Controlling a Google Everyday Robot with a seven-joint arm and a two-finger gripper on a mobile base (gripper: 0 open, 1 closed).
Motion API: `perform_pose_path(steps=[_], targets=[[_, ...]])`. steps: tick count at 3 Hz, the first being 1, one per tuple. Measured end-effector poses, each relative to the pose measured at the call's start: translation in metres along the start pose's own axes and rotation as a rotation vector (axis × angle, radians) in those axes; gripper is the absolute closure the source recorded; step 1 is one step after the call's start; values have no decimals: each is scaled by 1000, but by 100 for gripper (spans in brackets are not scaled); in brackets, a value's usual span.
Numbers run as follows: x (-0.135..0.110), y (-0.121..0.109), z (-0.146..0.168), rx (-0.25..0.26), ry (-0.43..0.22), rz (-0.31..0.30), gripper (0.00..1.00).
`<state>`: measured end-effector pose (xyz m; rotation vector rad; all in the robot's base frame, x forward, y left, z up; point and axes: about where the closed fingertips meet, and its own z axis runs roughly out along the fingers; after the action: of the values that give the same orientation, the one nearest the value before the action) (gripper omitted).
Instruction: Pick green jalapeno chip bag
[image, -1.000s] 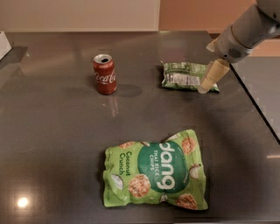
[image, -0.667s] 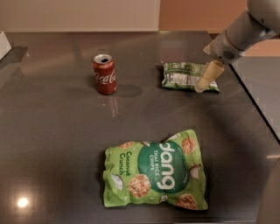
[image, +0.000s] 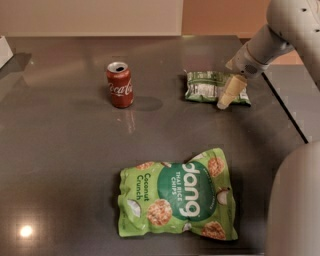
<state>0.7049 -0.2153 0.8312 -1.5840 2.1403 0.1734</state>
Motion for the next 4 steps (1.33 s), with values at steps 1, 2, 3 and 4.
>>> perform_pose_path(steps=[1, 2, 3, 4], targets=[[1, -3, 13, -27, 20, 5, 16], [-2, -3, 13, -44, 13, 6, 39], [-5, -2, 8, -49, 2, 5, 62], [-6, -2, 6, -49, 2, 5, 85]])
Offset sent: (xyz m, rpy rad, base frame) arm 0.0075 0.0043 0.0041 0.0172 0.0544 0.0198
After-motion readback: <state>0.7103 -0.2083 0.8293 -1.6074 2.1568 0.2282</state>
